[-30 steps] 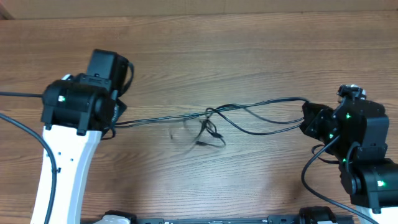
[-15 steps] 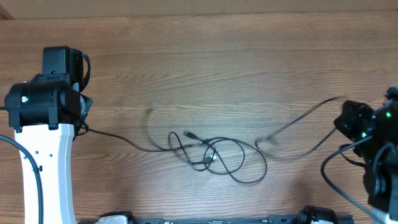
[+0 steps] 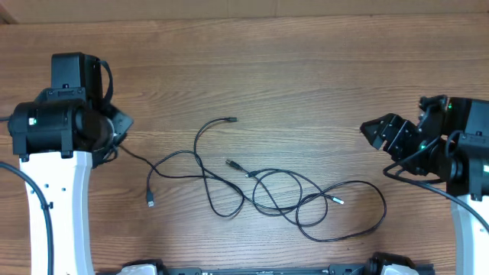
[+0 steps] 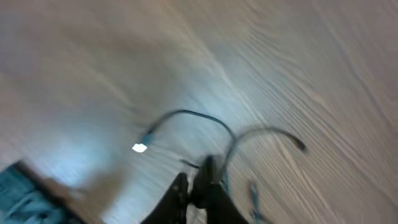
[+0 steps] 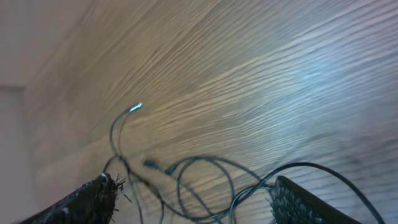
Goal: Untangle cables
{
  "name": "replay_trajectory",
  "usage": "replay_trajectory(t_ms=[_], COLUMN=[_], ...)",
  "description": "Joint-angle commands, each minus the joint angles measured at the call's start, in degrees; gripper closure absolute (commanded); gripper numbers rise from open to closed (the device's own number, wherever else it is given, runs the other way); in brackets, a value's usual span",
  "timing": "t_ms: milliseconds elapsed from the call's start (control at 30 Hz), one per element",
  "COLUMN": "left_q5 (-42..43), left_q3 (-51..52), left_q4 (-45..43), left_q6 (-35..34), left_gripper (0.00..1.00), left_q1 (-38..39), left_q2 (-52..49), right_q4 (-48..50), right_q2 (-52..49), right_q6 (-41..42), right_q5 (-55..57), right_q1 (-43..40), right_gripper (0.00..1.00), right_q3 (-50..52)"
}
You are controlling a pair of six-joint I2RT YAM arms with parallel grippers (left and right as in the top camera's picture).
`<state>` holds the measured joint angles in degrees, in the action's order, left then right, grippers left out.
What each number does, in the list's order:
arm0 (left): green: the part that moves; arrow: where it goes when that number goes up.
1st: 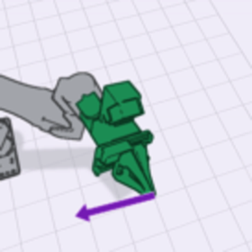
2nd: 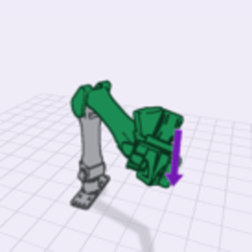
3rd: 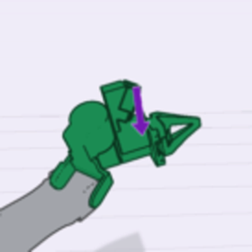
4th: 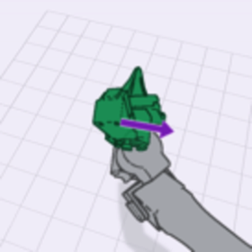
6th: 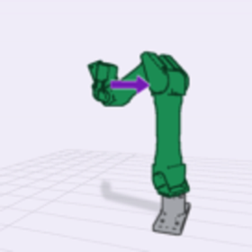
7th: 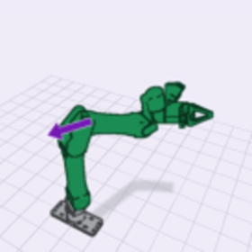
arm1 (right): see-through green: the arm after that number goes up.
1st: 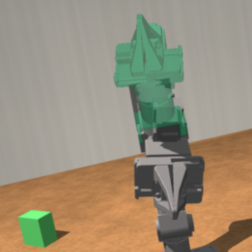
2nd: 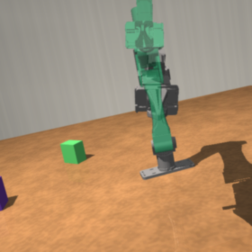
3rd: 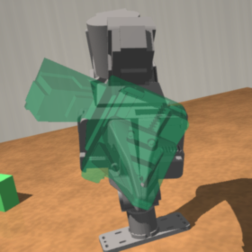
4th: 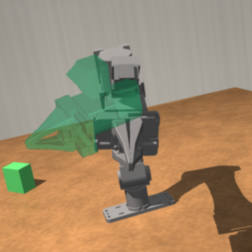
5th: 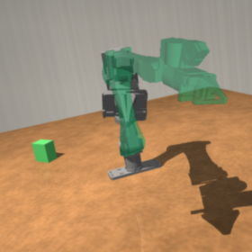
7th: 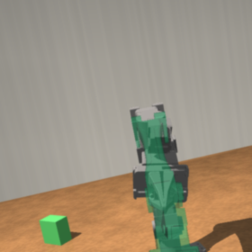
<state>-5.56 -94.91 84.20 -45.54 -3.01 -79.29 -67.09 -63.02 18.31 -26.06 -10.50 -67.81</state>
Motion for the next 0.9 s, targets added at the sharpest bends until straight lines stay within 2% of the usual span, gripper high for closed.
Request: replay_trajectory(t_ms=[0, 33, 67, 100, 167, 367, 467, 533, 567, 633, 733, 767, 867], left_q5=[15.26, 17.22, 18.25, 18.51, 18.53, 18.53, 18.51, 18.56, 18.78, 19.17, 19.12, 19.12, 19.06], left_q3=[1.77, 2.38, 3.15, 3.91, 5.88, 13.88, 18.51, 21.31, 22.49, 25.66, 29.53, 31.08, 34.77], left_q4=[-3.63, -4.87, -5.97, -6.82, -8.41, -11.89, -12.48, -12.26, -11.89, -12.07, -15.28, -17.46, -22.64], left_q6=[14.91, 16.13, 16.37, 16.28, 15.47, 10.47, 8.02, 6.38, 4.72, 1.97, 3.43, 6.45, 17.7], left_gripper=[0.74, 0.63, 0.46, 0.25, 0.03, 0.0, 0.08, 0.19, 0.21, 0.23, 0.25, 0.23, 0.01], left_q1=[2.05, 2.8, 3.72, 4.5, 6.25, 12.22, 15.39, 17.25, 18.16, 20.9, 25.49, 27.76, 33.81], left_q2=[-0.11, -0.11, -0.11, -0.11, -0.11, -0.11, -0.11, -0.11, -0.11, -0.11, -0.11, -0.11, -0.11], right_q4=[-0.35, -0.59, -0.81, -1.07, -1.7, -3.8, -4.42, -4.55, -4.59, -4.59, -4.57, -4.57, -4.63], right_q2=[0.94, 1.25, 1.64, 2.03, 2.91, 4.92, 5.22, 5.22, 5.22, 5.2, 5.16, 5.16, 5.16], right_q6=[-2.78, -2.78, -2.97, -3.39, -3.65, -3.65, -3.65, -3.63, -3.63, -3.63, -3.63, -3.63, -3.63], right_q5=[-3.63, -3.61, -3.61, -3.61, -3.56, -3.56, -3.37, -3.15, -3.13, -3.13, -3.15, -3.13, -3.15], right_q1=[-0.07, -0.07, -0.07, -0.07, -0.07, -0.07, -0.07, -0.07, -0.07, -0.07, -0.07, -0.07, -0.07], right_gripper=[0.22, 0.22, 0.21, 0.21, 0.21, 0.21, 0.22, 0.21, 0.21, 0.22, 0.22, 0.22, 0.22], right_q3=[-0.79, -0.79, -0.79, -0.79, -0.79, -0.79, -0.79, -0.79, -0.79, -0.79, -0.79, -0.79, -0.79])
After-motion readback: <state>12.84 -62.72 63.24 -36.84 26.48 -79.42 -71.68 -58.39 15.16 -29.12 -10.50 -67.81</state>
